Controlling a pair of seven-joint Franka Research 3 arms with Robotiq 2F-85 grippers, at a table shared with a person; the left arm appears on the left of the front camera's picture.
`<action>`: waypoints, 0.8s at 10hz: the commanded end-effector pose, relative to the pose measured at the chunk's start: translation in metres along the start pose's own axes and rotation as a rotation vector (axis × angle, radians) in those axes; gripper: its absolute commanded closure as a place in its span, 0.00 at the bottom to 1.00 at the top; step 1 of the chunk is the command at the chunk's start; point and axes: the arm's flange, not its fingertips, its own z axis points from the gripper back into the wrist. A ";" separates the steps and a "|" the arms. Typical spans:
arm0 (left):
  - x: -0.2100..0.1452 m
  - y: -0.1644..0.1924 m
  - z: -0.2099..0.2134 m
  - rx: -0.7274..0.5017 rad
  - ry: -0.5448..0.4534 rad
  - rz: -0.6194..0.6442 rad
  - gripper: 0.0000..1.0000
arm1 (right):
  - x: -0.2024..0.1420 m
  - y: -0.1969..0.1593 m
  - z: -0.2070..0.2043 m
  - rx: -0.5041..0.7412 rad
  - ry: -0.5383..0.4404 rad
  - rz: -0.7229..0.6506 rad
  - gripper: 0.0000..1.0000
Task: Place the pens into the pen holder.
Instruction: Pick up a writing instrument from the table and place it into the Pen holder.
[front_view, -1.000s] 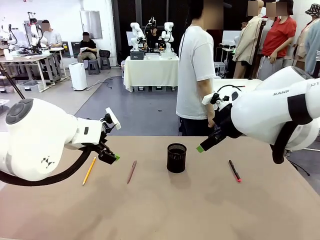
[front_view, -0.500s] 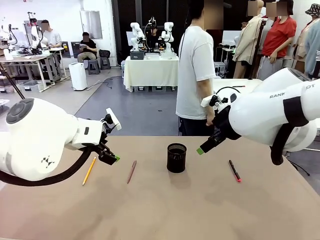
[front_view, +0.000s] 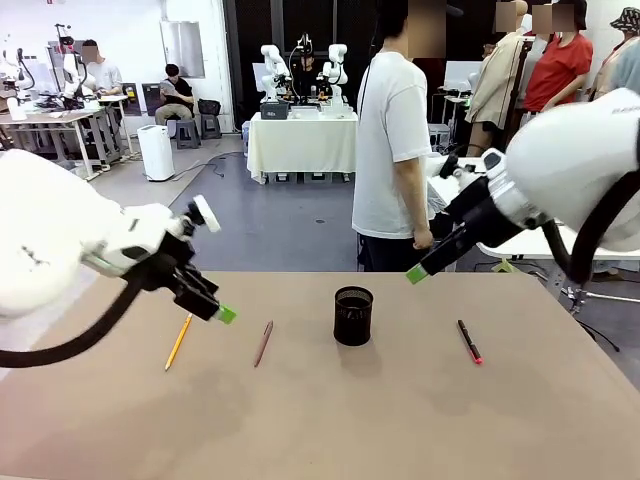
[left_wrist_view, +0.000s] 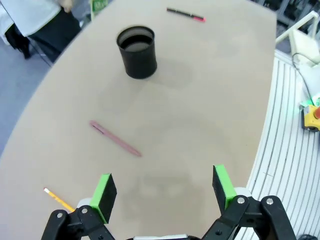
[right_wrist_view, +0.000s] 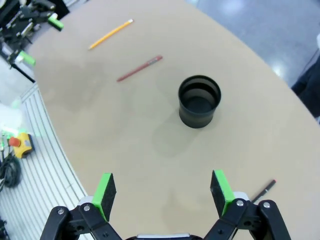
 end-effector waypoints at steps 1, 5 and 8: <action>0.000 0.022 0.034 0.039 -0.051 -0.050 0.00 | 0.007 -0.017 0.028 0.049 -0.017 0.061 0.00; 0.003 0.032 0.098 0.173 -0.037 -0.113 0.00 | 0.017 -0.052 0.087 0.057 0.041 0.126 0.00; 0.008 0.041 0.136 0.158 -0.022 -0.115 0.00 | 0.016 -0.085 0.122 0.066 0.100 0.206 0.00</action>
